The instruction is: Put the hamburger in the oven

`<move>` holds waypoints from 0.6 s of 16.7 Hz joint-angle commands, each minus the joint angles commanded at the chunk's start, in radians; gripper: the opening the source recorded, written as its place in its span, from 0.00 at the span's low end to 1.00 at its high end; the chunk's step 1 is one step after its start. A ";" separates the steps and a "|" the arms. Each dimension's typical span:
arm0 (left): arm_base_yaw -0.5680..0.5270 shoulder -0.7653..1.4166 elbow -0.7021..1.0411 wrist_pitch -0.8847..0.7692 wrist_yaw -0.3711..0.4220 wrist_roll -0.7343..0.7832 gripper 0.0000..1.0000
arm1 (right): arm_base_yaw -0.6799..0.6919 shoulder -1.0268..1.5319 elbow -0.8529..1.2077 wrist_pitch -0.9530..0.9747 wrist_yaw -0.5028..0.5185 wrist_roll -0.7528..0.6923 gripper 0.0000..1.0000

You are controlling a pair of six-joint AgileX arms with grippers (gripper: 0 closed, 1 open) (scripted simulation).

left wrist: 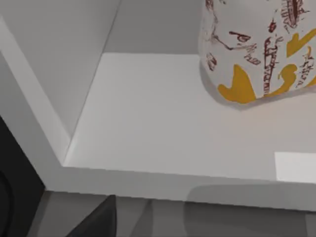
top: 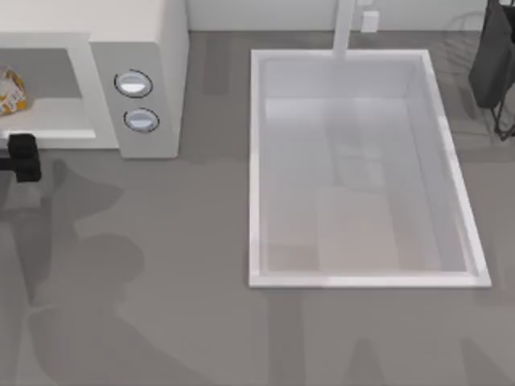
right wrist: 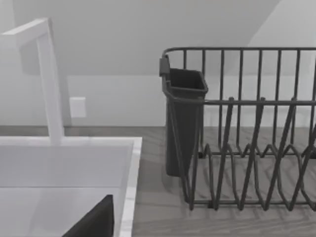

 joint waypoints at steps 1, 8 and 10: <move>0.009 -0.018 -0.039 0.019 0.005 0.005 1.00 | 0.000 0.000 0.000 0.000 0.000 0.000 1.00; 0.087 -0.104 -0.248 0.195 0.052 -0.006 1.00 | 0.000 0.000 0.000 0.000 0.000 0.000 1.00; 0.109 -0.113 -0.286 0.234 0.068 -0.018 1.00 | 0.000 0.000 0.000 0.000 0.000 0.000 1.00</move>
